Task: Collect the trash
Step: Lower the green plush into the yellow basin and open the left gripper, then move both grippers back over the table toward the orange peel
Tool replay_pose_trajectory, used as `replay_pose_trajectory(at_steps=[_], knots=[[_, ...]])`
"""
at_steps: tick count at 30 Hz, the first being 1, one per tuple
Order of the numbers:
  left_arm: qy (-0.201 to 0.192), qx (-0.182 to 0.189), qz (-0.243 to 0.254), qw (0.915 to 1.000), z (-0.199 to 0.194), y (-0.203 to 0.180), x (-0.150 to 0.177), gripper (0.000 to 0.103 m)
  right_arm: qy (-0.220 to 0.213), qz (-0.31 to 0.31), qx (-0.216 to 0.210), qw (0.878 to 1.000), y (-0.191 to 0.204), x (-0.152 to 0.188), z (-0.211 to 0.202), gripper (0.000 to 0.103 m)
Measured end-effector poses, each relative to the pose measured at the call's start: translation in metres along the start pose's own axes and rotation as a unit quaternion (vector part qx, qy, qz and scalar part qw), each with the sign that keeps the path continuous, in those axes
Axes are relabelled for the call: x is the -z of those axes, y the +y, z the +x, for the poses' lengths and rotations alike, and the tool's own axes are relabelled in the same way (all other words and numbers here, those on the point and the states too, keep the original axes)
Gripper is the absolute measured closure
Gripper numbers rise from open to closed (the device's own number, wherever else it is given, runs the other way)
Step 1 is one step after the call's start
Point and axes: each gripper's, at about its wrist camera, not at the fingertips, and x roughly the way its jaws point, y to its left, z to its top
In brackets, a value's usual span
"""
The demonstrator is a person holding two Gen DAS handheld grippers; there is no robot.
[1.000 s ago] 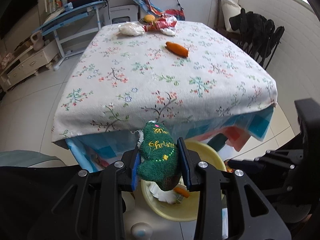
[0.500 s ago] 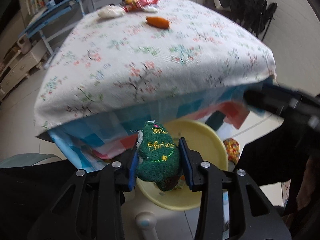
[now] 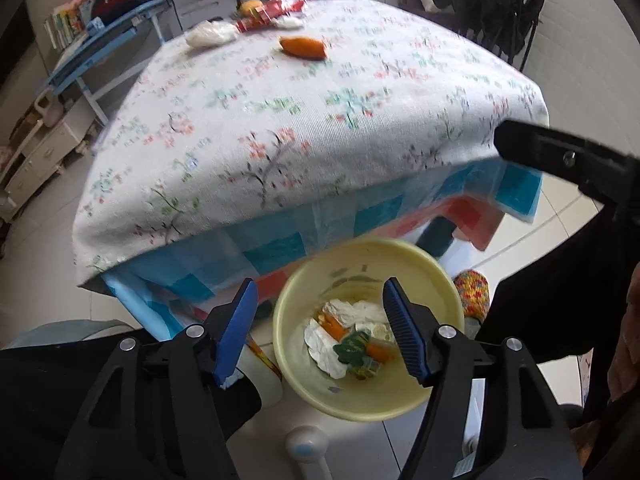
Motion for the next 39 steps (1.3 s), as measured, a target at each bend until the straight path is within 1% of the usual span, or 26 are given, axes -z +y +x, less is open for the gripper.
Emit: replay_pose_trajectory(at_steps=[2,4,5,8,15,25,27,36,39], knots=[[-0.027,-0.014,-0.004,0.9995,-0.009,0.002,-0.002,0.033,-0.007,0.002,0.003,1.000,-0.001,-0.001,-0.003,0.030],[-0.053,-0.026,-0.009,0.9982,-0.017,0.003,-0.004,0.030,-0.016,0.003,0.007,1.000,-0.002,-0.002,-0.005,0.028],[-0.061,-0.029,-0.012,0.9977,-0.020,0.004,-0.005,0.028,-0.020,0.004,0.008,1.000,-0.002,-0.002,-0.006,0.028],[-0.083,-0.041,-0.022,0.9954,-0.028,0.008,-0.008,0.026,-0.027,0.004,0.012,1.000,-0.002,-0.003,-0.008,0.028],[-0.119,-0.059,-0.052,0.9898,-0.042,0.020,-0.016,0.022,-0.042,-0.010,0.016,0.999,0.004,-0.005,-0.010,0.026],[-0.152,-0.078,-0.085,0.9815,-0.055,0.033,-0.023,0.016,-0.054,-0.025,0.022,0.998,0.011,-0.006,-0.010,0.024],[-0.153,-0.077,-0.094,0.9808,-0.056,0.036,-0.024,0.016,-0.055,-0.029,0.024,0.998,0.012,-0.006,-0.009,0.024],[-0.164,-0.075,-0.097,0.9789,-0.063,0.041,-0.029,0.012,-0.065,-0.044,0.019,0.997,0.021,-0.010,-0.013,0.022],[-0.167,-0.077,-0.099,0.9779,-0.066,0.046,-0.033,0.011,-0.073,-0.052,0.017,0.996,0.027,-0.015,-0.014,0.018]])
